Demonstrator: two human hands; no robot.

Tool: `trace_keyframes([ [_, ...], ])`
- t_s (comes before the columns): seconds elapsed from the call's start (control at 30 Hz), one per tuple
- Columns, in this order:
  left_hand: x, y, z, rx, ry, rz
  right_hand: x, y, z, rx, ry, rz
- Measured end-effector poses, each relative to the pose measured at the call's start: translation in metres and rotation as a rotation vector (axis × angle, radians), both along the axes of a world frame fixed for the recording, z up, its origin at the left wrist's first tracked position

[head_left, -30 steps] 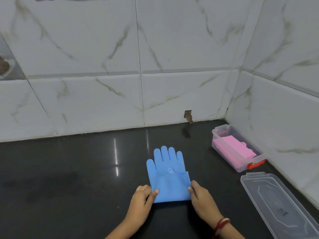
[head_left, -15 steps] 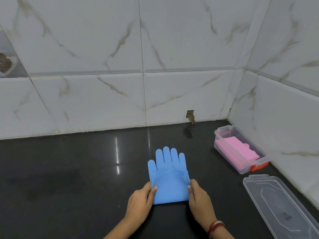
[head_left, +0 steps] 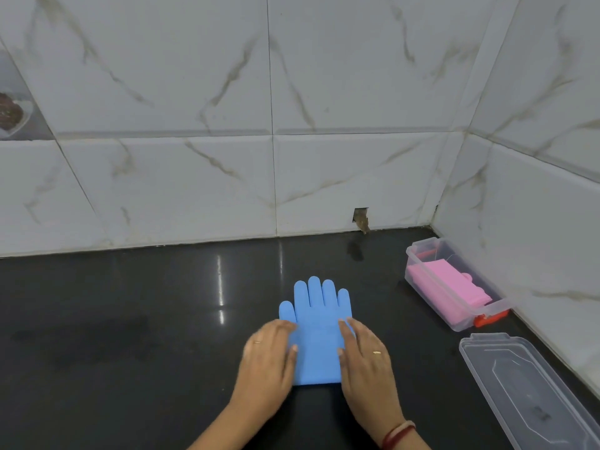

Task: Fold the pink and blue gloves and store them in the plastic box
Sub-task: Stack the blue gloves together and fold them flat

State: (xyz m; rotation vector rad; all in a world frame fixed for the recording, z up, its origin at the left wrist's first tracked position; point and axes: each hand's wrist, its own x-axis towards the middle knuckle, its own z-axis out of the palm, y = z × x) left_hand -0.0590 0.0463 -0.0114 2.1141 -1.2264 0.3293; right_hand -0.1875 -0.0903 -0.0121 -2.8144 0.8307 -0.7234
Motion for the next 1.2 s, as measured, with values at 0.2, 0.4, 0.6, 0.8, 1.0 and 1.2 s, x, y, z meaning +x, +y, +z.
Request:
trace_keyframes([
  [0.2,-0.011,-0.017,-0.024,0.44,0.117,-0.238,0.006,-0.003,-0.009,0.141,0.359,0.247],
  [0.4,0.028,0.0,-0.033,0.722,-0.035,-0.323,-0.009,-0.027,-0.025,0.123,0.457,0.273],
  [0.6,0.052,0.028,-0.021,0.7,-0.025,-0.292,-0.027,-0.04,-0.028,0.263,0.413,0.177],
  [0.8,0.045,0.021,-0.009,0.638,-0.224,-0.369,-0.017,-0.045,-0.012,0.181,0.344,0.348],
  [1.0,0.059,-0.002,-0.018,0.787,-0.134,-0.448,0.0,-0.07,-0.012,0.052,0.552,0.541],
  [1.2,0.063,-0.005,-0.02,0.715,-0.098,-0.453,-0.007,-0.081,-0.024,0.19,0.463,0.547],
])
